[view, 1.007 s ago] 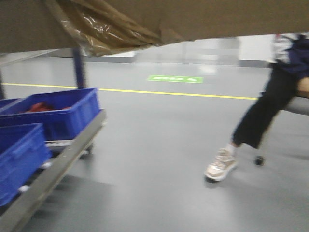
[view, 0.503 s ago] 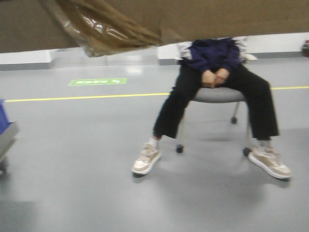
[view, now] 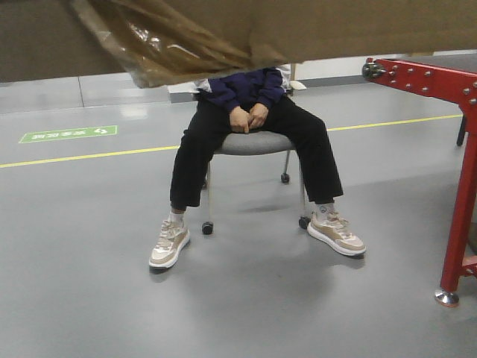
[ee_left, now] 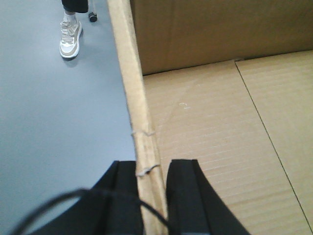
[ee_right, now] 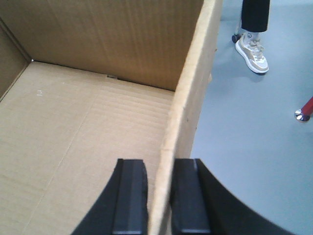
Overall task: Grab carton from right shelf to conveyor
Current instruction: 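Hold the carton with both grippers while the base drives to the conveyor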
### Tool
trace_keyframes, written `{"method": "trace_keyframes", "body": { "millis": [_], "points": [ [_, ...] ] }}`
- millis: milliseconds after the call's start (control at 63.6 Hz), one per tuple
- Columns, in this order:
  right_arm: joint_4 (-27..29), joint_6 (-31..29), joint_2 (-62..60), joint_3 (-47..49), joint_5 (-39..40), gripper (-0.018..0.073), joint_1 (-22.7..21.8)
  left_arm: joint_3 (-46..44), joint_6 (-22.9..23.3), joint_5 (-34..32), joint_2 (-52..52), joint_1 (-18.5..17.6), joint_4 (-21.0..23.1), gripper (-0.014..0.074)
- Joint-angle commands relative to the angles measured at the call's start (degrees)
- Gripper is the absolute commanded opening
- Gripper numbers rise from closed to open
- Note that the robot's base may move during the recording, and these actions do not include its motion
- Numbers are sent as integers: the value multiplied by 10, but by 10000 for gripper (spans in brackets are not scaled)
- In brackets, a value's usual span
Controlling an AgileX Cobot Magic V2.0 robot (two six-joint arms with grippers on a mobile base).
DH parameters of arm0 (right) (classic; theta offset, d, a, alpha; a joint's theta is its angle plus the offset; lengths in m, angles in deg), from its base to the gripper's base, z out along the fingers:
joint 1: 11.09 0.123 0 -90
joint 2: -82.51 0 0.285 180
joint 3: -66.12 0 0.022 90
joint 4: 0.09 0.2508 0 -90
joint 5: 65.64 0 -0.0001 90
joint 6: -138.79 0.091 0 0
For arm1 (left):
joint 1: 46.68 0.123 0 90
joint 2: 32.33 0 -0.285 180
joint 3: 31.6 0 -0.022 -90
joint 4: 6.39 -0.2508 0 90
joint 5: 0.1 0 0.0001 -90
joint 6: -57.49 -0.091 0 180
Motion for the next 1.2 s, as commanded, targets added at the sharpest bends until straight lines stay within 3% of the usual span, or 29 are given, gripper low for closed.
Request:
{"method": "trace_keyframes", "body": {
  "millis": [0,1180],
  "points": [
    [-11,-16,-11,4,14,-70,-1,-2,-7,-7,7,1,-27,-20],
    [-11,-16,-11,4,14,-70,-1,-2,-7,-7,7,1,-27,-20]
  ]
}}
